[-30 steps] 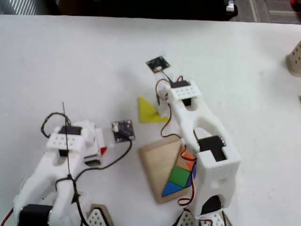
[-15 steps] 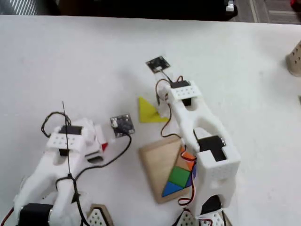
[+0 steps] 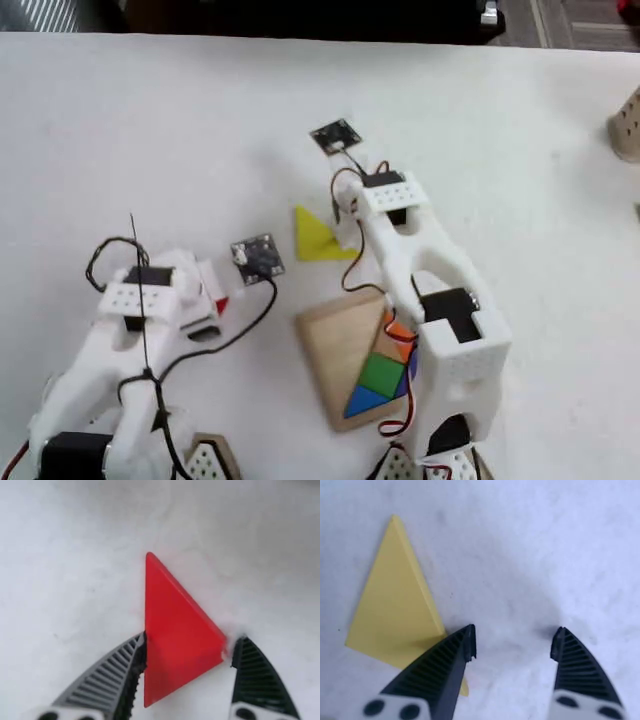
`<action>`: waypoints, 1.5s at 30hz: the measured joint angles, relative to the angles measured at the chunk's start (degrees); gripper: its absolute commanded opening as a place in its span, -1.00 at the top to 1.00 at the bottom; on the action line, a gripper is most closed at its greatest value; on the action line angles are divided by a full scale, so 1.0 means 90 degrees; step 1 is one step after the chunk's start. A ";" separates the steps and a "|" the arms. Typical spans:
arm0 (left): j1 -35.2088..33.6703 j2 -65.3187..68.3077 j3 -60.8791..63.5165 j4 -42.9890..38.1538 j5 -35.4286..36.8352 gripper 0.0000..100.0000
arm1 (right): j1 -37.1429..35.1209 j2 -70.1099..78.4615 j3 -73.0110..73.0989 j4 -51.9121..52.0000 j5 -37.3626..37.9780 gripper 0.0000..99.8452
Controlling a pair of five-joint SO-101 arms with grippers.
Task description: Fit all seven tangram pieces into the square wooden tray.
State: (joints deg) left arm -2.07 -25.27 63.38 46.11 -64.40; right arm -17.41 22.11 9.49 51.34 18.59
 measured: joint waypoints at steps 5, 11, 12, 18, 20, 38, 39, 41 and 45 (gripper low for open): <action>-0.0098 0.0020 0.0000 0.0000 0.0000 0.45 | 0.0000 0.0000 0.0000 0.0000 0.0000 0.52; -0.0361 0.1094 -0.0791 0.0059 0.0020 0.38 | 0.0000 0.0000 0.0000 0.0000 0.0000 0.52; -0.0381 0.1299 -0.1016 0.0195 0.0020 0.38 | 0.0000 0.0000 0.0000 0.0000 0.0000 0.52; -0.0449 0.2081 -0.1915 0.0889 0.0020 0.37 | 0.0000 0.0000 0.0000 0.0000 0.0000 0.52; -0.0449 0.2081 -0.1973 0.0889 0.0020 0.37 | 0.0000 0.0000 0.0000 0.0000 0.0000 0.52; -0.0449 0.2168 -0.1993 0.0889 -0.0342 0.49 | 0.0000 0.0000 0.0000 0.0000 0.0000 0.52; -0.0449 0.2168 -0.1993 0.0889 -0.0352 0.50 | 0.0000 0.0000 0.0000 0.0000 0.0000 0.52; -0.0449 0.2168 -0.2002 0.0889 -0.0361 0.50 | 0.0000 0.0000 0.0000 0.0000 0.0000 0.52; -0.0449 0.2168 -0.2002 0.0889 -0.0361 0.50 | 0.0000 0.0000 0.0000 0.0000 0.0000 0.52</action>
State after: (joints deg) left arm -6.11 -5.76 45.36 54.11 -67.65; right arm -17.41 22.11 9.49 51.34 18.59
